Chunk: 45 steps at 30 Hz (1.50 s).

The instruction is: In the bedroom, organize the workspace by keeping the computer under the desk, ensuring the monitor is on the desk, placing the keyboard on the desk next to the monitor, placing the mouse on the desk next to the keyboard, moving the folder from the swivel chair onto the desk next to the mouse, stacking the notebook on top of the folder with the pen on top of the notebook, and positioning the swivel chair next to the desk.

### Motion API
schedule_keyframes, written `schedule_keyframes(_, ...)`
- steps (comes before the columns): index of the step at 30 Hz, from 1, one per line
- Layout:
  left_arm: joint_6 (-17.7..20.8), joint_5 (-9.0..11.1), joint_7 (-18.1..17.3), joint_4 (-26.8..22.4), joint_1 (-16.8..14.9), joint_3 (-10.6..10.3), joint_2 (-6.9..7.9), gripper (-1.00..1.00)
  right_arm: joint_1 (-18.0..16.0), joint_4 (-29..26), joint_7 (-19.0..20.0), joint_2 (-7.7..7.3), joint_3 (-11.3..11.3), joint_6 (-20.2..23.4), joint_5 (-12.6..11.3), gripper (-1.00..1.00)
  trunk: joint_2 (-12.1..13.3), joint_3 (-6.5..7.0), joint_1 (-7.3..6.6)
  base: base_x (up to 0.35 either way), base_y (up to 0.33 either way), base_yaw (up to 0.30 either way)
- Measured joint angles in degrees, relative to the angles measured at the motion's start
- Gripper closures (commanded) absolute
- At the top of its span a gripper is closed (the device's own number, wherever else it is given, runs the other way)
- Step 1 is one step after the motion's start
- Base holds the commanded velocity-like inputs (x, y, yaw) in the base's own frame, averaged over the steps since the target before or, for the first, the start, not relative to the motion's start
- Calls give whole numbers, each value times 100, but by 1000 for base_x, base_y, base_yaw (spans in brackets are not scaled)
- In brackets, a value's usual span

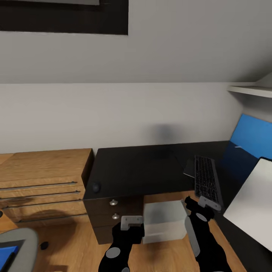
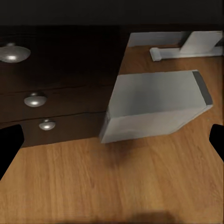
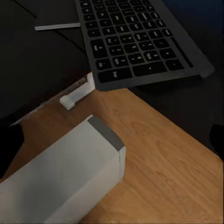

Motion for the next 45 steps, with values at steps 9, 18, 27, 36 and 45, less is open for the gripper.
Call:
schedule_keyframes(9,-3,-2,22,0,1,-1,0,-100,-1,28,93,8,0,-6,-93,-100,0,-21,-1,-18,91,-138)
schedule_keyframes(18,-13,-9,43,-5,3,-14,0,-100,-1,27,222,-8,-2,-23,-767,-100,0,-23,-1,-1,7,-11)
schedule_keyframes(27,-20,-11,30,-205,2,3,0,-100,-1,80,254,-17,-24,-30,-932,-100,0,-23,-1,0,0,0)
schedule_keyframes(36,-22,-10,21,-257,2,4,0,-100,-1,227,956,-34,-75,14,-1211,-100,0,-23,-1,0,0,0)
schedule_keyframes(45,-22,-10,18,-271,1,3,0,-100,-1,264,1340,-100,-275,1,-2654,-100,0,-23,-1,0,0,0)
